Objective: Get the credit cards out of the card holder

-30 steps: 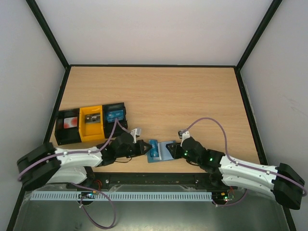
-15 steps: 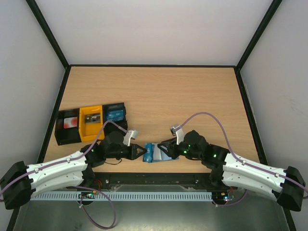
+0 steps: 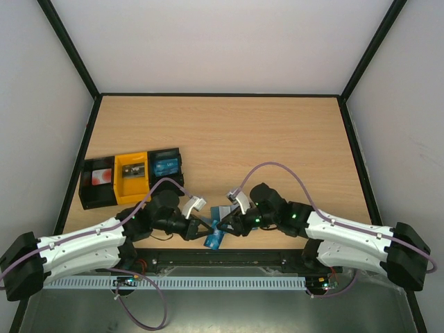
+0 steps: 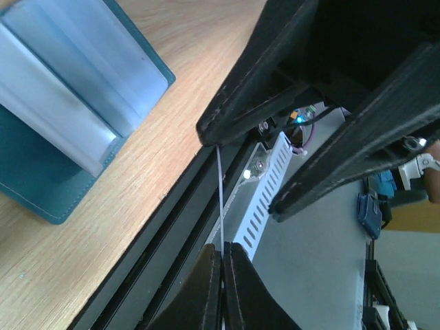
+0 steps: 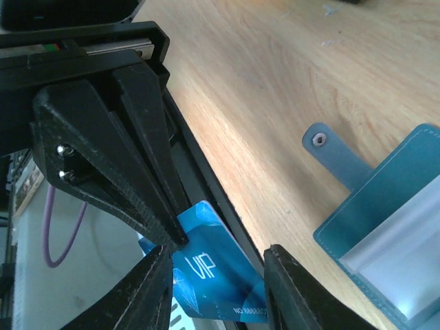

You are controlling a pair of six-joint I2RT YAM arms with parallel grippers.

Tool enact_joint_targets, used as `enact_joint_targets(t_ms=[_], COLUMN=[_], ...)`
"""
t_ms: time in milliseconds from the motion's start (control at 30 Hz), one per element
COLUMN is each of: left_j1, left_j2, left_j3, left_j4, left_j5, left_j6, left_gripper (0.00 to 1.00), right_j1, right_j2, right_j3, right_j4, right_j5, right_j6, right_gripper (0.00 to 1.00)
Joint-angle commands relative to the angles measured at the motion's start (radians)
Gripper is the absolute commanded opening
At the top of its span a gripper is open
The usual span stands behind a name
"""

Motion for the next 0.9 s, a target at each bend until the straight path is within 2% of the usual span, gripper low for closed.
enact_joint_targets(t_ms=[0,300,400,467,500,567,767,867], left_j1=[-0.010,-0.014,-0.014,-0.014,-0.013,-0.014,-0.015,-0.015], left_j2=[-0.002,-0.038,-0.054,-0.063,-0.068,-0.078,-0.084,-0.081], left_j3=[0.013,-0.008,-0.008,-0.008,-0.010,-0.014,-0.014,-0.011], left_j4=[0.007,0.017,0.000,-0.005,-0.006,-0.006,-0.022,-0.023], left_j5=[0.058,0.076,0.074,0.076,0.079,0.084,0.083,0.087], left_j6=[0.036,0.031,0.038,0.042,0.042,0.041,0.041,0.047], left_gripper=[0.03,0.03,0.03,0.03,0.03,0.03,0.03,0.03], right_j1=[0.002,0.002,0.003,0.003,0.002,0.002,0.002,0.003], right_j2=[0.019,0.041,0.035,0.027,0.024,0.018,0.012,0.017], right_j3=[0.037,-0.001,-0.007,-0.010,-0.011,-0.007,0.005,0.018], right_j4=[0.043,0.085,0.104,0.105,0.100,0.080,0.067,0.041], right_j5=[-0.098,-0.131,-0.141,-0.132,-0.120,-0.075,-0.046,-0.019], right_j6=[-0.024,-0.030,-0.020,-0.022,-0.025,-0.034,-0.028,-0.040], right_gripper=[0.35,0.33,0.25,0.23,0.24,0.33,0.35,0.40])
